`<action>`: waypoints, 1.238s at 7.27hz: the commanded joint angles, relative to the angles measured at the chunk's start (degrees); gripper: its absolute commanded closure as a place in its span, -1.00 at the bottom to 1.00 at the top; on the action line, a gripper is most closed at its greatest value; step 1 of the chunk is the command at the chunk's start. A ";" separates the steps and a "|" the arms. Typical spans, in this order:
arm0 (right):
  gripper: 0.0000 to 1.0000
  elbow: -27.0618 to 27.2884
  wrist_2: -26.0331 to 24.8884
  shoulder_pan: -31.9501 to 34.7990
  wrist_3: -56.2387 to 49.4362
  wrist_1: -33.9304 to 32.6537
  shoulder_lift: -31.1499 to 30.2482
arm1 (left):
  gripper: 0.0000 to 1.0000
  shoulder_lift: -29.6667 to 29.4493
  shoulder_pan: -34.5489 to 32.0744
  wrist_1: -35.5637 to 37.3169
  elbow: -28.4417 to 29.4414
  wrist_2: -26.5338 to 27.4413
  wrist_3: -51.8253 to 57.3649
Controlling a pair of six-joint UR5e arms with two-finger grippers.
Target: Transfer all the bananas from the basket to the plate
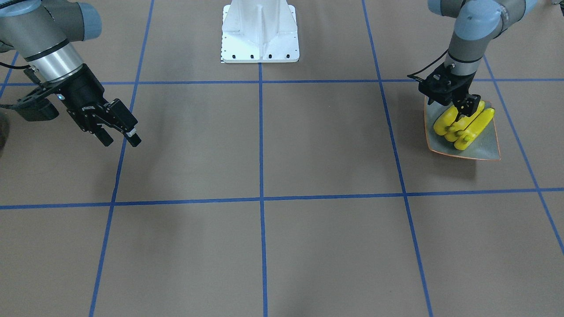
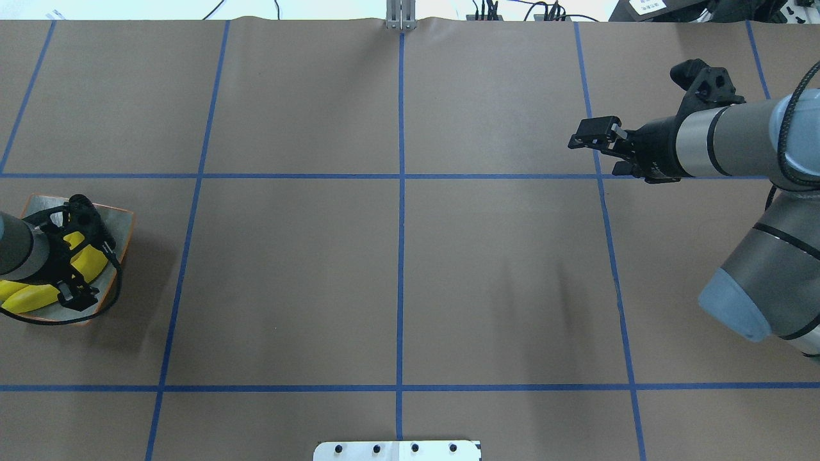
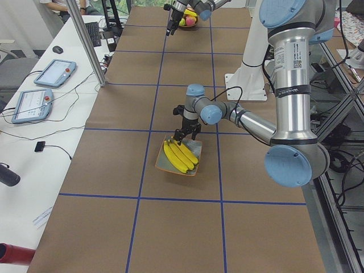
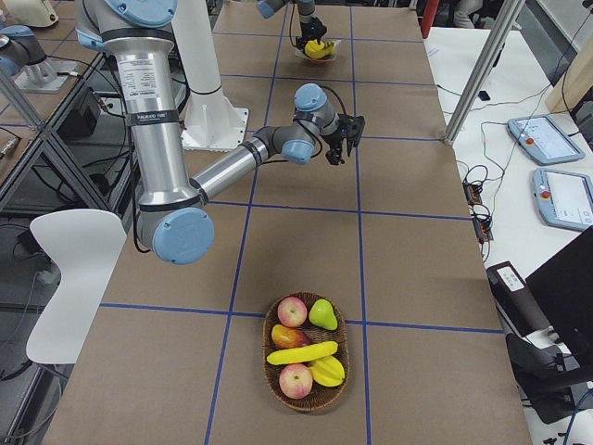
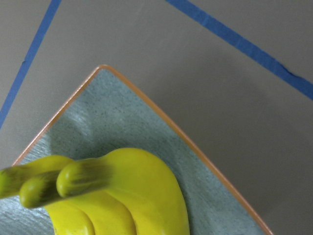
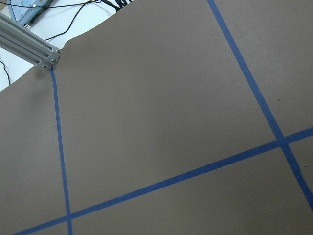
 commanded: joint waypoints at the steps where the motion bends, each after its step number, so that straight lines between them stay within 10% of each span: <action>1: -1.00 0.22 0.25 2.56 -0.08 -0.13 -0.83 | -0.97 -2.38 -2.14 0.49 -1.05 -5.74 -3.14; 7: -1.00 -2.40 15.44 20.20 -34.29 1.36 -19.35 | -0.97 -14.33 -4.18 10.32 -0.61 -13.23 -24.07; 9: -1.00 -11.41 25.95 32.49 -52.77 1.27 -21.40 | -0.97 -15.32 -4.08 10.33 0.44 -13.23 -25.23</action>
